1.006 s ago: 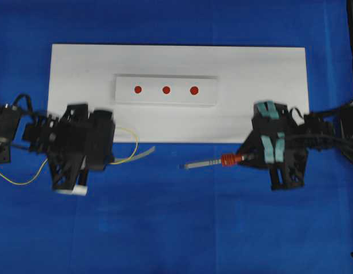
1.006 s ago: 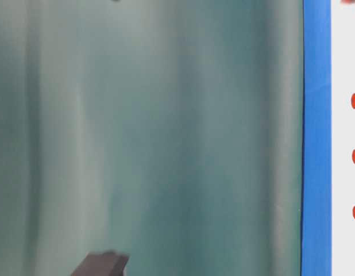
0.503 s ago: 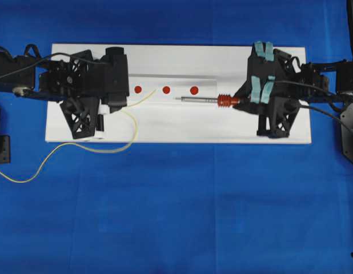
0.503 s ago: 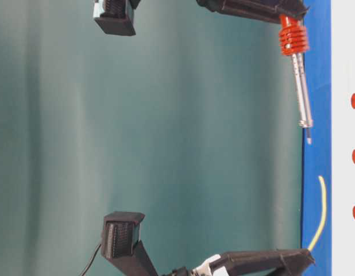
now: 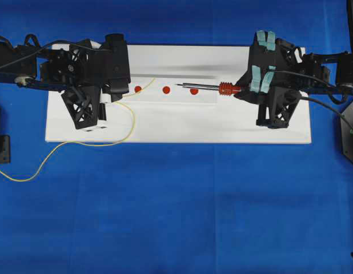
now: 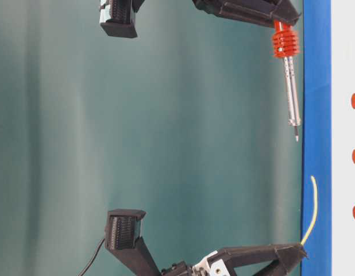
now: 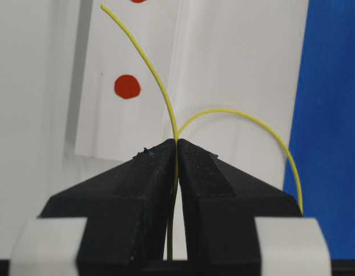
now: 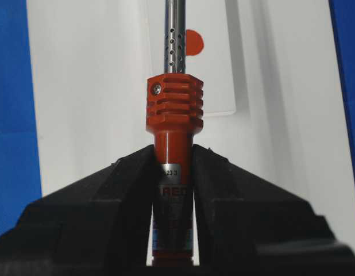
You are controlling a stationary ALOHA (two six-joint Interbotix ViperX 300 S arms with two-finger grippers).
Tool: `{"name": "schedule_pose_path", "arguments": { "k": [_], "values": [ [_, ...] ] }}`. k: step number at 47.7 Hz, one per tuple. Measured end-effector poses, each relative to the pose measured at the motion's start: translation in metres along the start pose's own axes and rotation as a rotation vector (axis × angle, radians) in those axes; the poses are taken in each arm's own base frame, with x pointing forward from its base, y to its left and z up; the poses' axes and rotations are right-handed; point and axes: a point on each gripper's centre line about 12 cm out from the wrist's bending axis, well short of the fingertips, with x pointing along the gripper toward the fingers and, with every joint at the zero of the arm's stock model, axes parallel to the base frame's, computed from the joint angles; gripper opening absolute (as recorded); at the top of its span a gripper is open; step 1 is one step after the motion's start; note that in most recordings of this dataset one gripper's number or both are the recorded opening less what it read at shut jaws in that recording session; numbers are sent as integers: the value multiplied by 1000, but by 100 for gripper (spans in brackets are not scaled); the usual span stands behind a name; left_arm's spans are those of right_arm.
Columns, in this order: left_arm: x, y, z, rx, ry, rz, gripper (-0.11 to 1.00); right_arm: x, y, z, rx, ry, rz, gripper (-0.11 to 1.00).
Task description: Touch the tip of the soldering iron to the tip of the solder at the mark.
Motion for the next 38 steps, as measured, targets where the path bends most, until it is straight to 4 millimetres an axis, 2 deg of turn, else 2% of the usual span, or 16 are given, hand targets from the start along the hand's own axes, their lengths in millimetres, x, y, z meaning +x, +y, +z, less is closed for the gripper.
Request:
{"name": "schedule_pose_path", "arguments": {
  "k": [13, 38],
  "values": [
    [0, 0, -6, -15, 37, -1, 2, 1, 0, 3, 0, -2, 0, 6],
    [8, -7, -35, -83, 92, -9, 2, 11, 1, 13, -1, 3, -1, 6]
  ]
}}
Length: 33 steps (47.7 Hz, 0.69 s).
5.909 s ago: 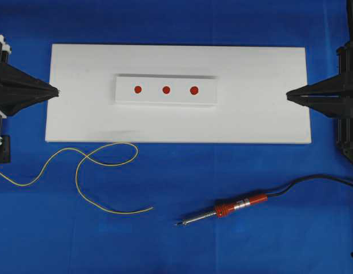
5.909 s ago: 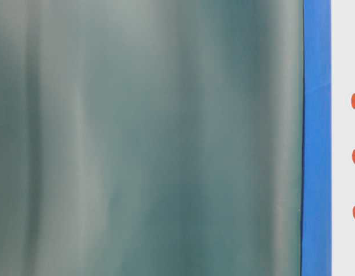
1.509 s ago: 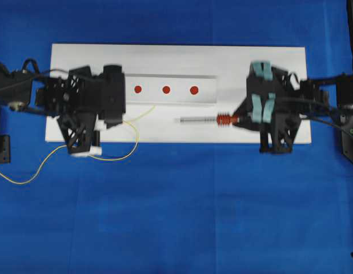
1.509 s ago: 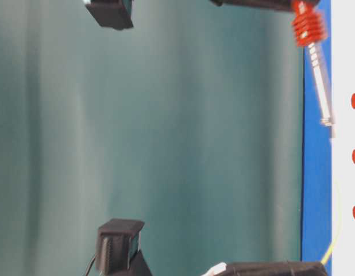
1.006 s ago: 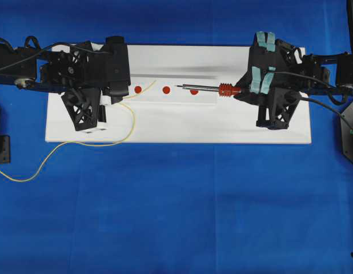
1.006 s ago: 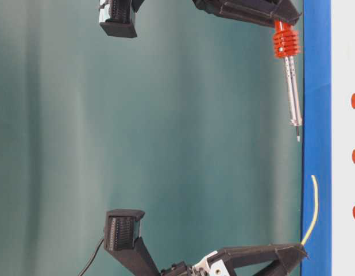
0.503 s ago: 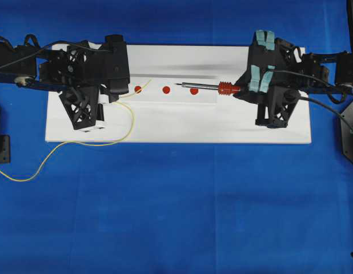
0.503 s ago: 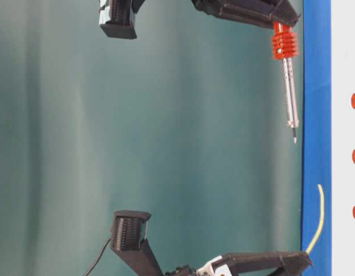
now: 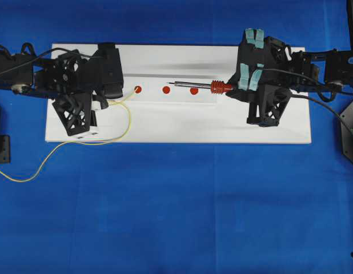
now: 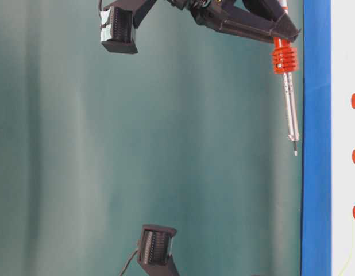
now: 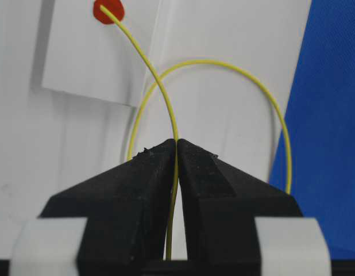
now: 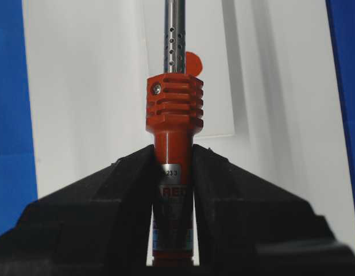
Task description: Touch the tip of the soldering iron to the tip of the solder at the mark.
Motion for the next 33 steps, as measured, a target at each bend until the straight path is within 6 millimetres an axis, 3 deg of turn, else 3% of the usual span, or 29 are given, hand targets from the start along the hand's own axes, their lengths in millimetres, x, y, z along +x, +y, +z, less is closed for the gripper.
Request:
{"name": "schedule_pose_path", "arguments": {
  "k": [33],
  "values": [
    [3, -4, -5, -1, -16, -10, 2, 2, 0, 2, -1, 1, -1, 6]
  ]
}}
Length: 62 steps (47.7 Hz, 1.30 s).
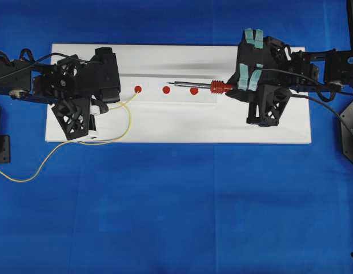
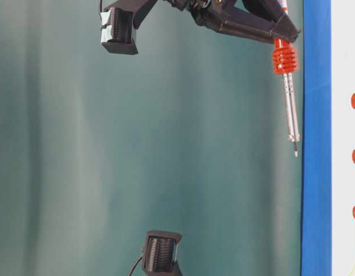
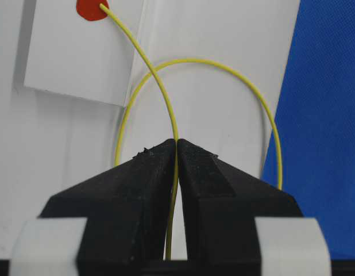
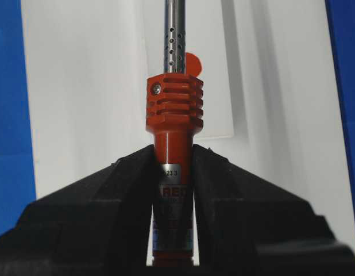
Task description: Touch the tip of the soldering iron to the tip of the solder at the mark.
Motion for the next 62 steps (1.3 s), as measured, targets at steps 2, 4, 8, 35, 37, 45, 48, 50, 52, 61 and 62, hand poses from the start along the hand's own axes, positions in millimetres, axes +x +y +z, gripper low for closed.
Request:
{"name": "schedule_pose_path", "arguments": {
  "k": [2, 4, 8, 35, 37, 45, 48, 50, 52, 61, 62],
  "values": [
    [0, 0, 0, -1, 1, 1, 2, 2, 0, 1, 0, 3, 0, 6],
    [0, 0, -1, 0, 2, 0, 2, 4, 0, 3, 0, 6, 0, 6],
    [0, 0, -1, 0, 3, 0, 2, 9, 0, 7, 0, 15, -1, 6],
    [0, 0, 0, -2, 2, 0, 2, 64, 1, 38, -35, 166, -24, 6],
    [0, 0, -1, -2, 5, 0, 2, 65, 1, 41, -35, 169, -24, 6],
    [0, 0, -1, -2, 3, 0, 2, 72, 1, 44, -41, 183, -26, 6],
    [0, 0, 0, -2, 3, 0, 2, 73, 1, 44, -41, 186, -26, 6],
    [0, 1, 0, -1, 3, 2, 2, 74, 1, 44, -41, 187, -26, 6],
    [0, 1, 0, -3, 3, 1, 2, 74, 2, 43, -44, 187, -25, 6],
    [0, 2, 0, -8, 3, 4, 2, 77, 6, 41, -51, 197, -19, 6],
    [0, 2, 0, -7, 3, 4, 2, 78, 6, 40, -55, 200, -19, 6]
  ]
}}
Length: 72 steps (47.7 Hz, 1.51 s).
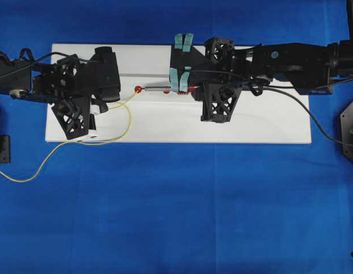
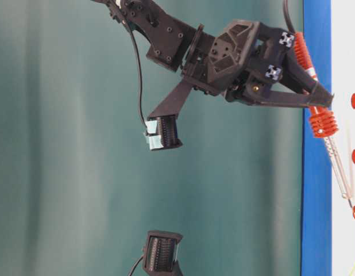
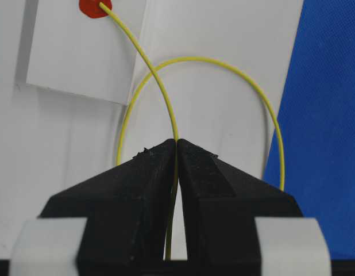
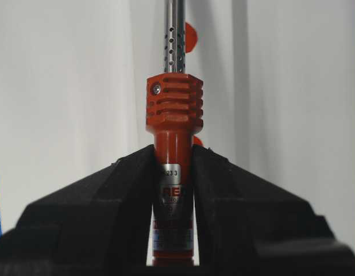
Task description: Touch the tip of the soldering iron to the tip of the solder at the mark.
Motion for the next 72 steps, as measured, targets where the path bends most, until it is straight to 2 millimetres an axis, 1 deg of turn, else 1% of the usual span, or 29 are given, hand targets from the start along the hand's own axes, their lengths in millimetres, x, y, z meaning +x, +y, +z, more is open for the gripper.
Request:
{"name": "schedule_pose_path", "arguments": {
  "k": [8, 15, 72],
  "values": [
    [0, 0, -1, 0, 2, 0, 2, 3, -1, 0, 0, 6, -3, 6],
    [0, 0, 0, 0, -2, 0, 2, 3, -2, 2, -6, 1, -6, 6],
    [0, 1, -1, -1, 12, 2, 2, 3, -2, 1, -6, 16, -11, 6]
  ]
}}
